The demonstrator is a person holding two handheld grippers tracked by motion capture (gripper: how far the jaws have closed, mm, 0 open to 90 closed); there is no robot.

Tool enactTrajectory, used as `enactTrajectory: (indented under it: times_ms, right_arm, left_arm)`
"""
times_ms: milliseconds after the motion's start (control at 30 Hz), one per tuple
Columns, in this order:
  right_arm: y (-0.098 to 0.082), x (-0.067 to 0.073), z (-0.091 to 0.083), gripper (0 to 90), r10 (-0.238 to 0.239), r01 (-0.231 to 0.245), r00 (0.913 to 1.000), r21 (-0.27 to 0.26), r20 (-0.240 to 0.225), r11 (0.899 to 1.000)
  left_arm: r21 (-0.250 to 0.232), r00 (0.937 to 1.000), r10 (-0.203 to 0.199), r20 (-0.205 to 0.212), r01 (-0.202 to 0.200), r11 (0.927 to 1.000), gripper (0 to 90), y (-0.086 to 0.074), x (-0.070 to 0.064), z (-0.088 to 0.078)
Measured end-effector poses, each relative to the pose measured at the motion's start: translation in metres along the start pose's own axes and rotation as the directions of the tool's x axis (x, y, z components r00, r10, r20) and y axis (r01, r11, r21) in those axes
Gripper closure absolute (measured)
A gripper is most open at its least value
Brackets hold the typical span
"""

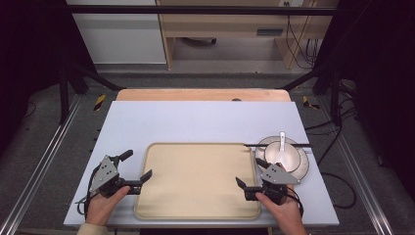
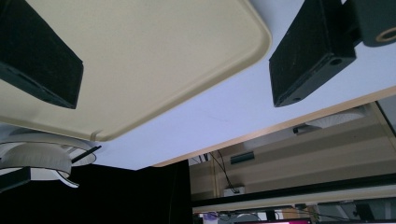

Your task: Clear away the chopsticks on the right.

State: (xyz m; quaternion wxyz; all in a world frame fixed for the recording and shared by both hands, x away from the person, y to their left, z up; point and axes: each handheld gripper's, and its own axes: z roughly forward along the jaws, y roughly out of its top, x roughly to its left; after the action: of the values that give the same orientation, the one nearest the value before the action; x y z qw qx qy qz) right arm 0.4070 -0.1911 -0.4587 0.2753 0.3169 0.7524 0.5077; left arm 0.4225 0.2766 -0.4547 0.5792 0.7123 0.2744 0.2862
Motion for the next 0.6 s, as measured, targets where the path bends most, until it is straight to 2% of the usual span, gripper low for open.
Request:
enactTrajectory:
  times_ms: [67, 100, 167, 200, 267, 300, 367, 400, 433, 467, 500, 567, 600]
  right_arm:
    - [0.0, 0.001, 0.0, 7.6, -0.008, 0.008, 1.0, 0.005, 0.001, 1.0]
    - [0.001, 0.003, -0.001, 9.8, -0.041, 0.041, 0.9991, 0.025, 0.012, 0.999]
    - [0.001, 0.006, -0.002, 13.0, -0.062, 0.061, 0.9979, 0.058, 0.02, 0.996]
    - [0.001, 0.006, -0.002, 13.0, -0.062, 0.061, 0.9979, 0.058, 0.02, 0.996]
    - [0.004, 0.008, -0.005, 16.8, -0.095, 0.091, 0.9946, 0.094, 0.041, 0.991]
    - [0.011, 0.009, -0.01, 24.6, -0.101, 0.094, 0.9934, 0.117, 0.054, 0.989]
    - [0.023, 0.01, -0.02, 32.1, -0.124, 0.115, 0.9902, 0.137, 0.064, 0.984]
    - [0.03, 0.01, -0.025, 35.1, -0.147, 0.136, 0.9868, 0.142, 0.069, 0.981]
    - [0.03, 0.01, -0.025, 35.1, -0.147, 0.136, 0.9868, 0.142, 0.069, 0.981]
    - [0.037, 0.009, -0.031, 37.8, -0.173, 0.162, 0.9823, 0.149, 0.071, 0.976]
    - [0.053, 0.005, -0.041, 42.9, -0.206, 0.19, 0.9747, 0.164, 0.086, 0.968]
    - [0.07, -0.006, -0.05, 47.1, -0.214, 0.193, 0.9717, 0.183, 0.1, 0.964]
    - [0.07, -0.006, -0.05, 47.1, -0.214, 0.193, 0.9717, 0.183, 0.1, 0.964]
  left_arm:
    - [0.0, 1.0, -0.002, -0.002, 0.002, 1.0, 2.8, 0.0, 0.0, 0.0]
    - [0.001, 1.0, -0.006, -0.006, 0.006, 1.0, 3.0, 0.0, 0.001, 0.0]
    - [0.006, 0.9999, -0.007, -0.009, 0.008, 1.0, 3.2, -0.001, 0.001, 0.0]
    - [0.006, 0.9999, -0.007, -0.009, 0.008, 1.0, 3.3, -0.001, 0.001, 0.0]
    - [0.01, 0.9999, -0.007, -0.011, 0.007, 0.9999, 3.4, -0.001, 0.001, 0.0]
    - [0.013, 0.9999, -0.006, -0.012, 0.006, 0.9999, 3.6, -0.001, 0.0, 0.0]
    - [0.017, 0.9999, -0.004, -0.013, 0.004, 0.9999, 3.8, -0.002, 0.0, 0.0]
    - [0.023, 0.9999, 0.003, -0.014, -0.003, 0.9997, 3.9, -0.002, 0.0, 0.0]
    - [0.023, 0.9999, 0.003, -0.014, -0.003, 0.9997, 3.9, -0.002, 0.0, 0.0]
    - [0.025, 0.9999, 0.004, -0.015, -0.003, 0.9997, 3.9, -0.002, -0.001, 0.0]
    - [0.023, 0.9998, 0.003, -0.017, -0.002, 0.9997, 4.0, -0.002, 0.0, -0.001]
    - [0.022, 0.9998, 0.001, -0.021, -0.001, 0.9998, 4.3, -0.002, 0.0, -0.001]
    - [0.022, 0.9998, 0.001, -0.021, -0.001, 0.9998, 4.3, -0.002, 0.0, -0.001]
